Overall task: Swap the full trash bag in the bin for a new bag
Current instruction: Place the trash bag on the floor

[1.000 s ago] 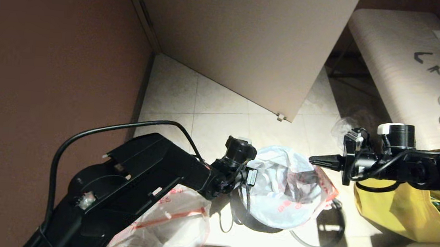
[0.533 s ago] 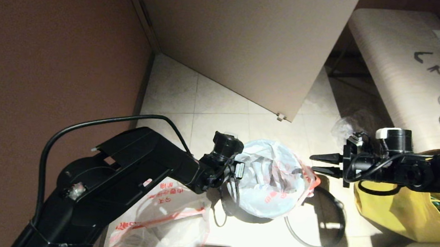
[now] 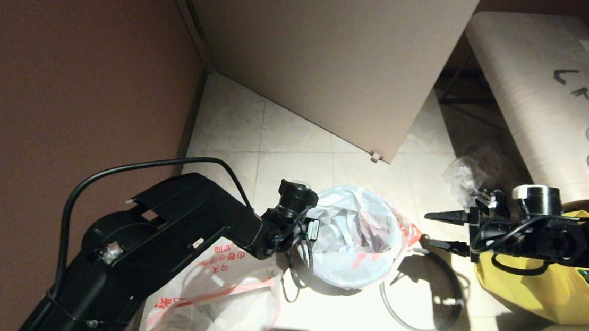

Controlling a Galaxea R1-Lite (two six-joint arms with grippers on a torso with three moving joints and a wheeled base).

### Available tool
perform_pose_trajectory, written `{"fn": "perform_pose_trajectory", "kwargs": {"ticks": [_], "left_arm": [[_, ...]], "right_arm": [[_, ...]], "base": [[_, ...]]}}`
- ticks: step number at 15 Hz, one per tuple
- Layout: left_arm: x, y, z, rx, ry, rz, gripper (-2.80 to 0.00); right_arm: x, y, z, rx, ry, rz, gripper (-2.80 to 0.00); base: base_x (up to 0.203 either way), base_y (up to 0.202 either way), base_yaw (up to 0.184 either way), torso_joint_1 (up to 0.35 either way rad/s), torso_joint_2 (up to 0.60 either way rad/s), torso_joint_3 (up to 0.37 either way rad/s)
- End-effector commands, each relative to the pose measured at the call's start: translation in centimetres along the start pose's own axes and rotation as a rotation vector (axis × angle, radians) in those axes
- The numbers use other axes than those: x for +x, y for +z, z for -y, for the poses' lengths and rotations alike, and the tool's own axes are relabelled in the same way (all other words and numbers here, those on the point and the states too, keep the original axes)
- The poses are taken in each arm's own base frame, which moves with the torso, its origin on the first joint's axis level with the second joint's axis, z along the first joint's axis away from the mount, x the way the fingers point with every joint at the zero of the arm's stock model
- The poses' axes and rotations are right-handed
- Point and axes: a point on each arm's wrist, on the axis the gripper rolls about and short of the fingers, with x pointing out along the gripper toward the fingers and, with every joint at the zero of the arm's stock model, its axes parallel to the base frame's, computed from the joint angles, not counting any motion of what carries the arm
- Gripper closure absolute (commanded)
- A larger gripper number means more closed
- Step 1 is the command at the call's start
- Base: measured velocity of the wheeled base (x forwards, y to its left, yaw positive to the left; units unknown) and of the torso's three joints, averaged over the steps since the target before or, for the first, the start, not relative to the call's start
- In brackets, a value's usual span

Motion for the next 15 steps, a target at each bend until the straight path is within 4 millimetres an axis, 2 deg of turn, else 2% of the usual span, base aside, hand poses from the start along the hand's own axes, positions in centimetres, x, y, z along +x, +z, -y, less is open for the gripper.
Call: {"fn": "perform_pose_trajectory", "kwargs": {"ticks": [1, 4, 13, 15], "left_arm": [[0.1, -0.1, 0.0, -0.001, 0.003, -0.002, 0.0], [0.1, -0.2, 0.0, 0.0, 0.005, -0.004, 0.0], [0.1, -0.4, 0.3, 0.004, 0.0, -0.006, 0.0], [0.2, -0.2, 0.3, 0.004, -0.001, -0.001, 0.0]], "right_arm": [[-0.6, -0.1, 0.2, 0.007, 0.001, 0.006, -2.8], [0.5, 0.0, 1.7, 0.025, -0.003, -0.019, -2.8], [3.1, 1.7, -1.2, -0.045, 0.059, -0.041, -2.8], [3.4, 1.6, -1.9, -0.047, 0.068, -0.051, -2.8]], "base": [[0.0, 0.0, 0.0, 0.0, 0.0, 0.0], [0.0, 0.0, 0.0, 0.0, 0.0, 0.0], [0.0, 0.0, 0.0, 0.0, 0.0, 0.0], [0.0, 0.0, 0.0, 0.0, 0.0, 0.0]]}}
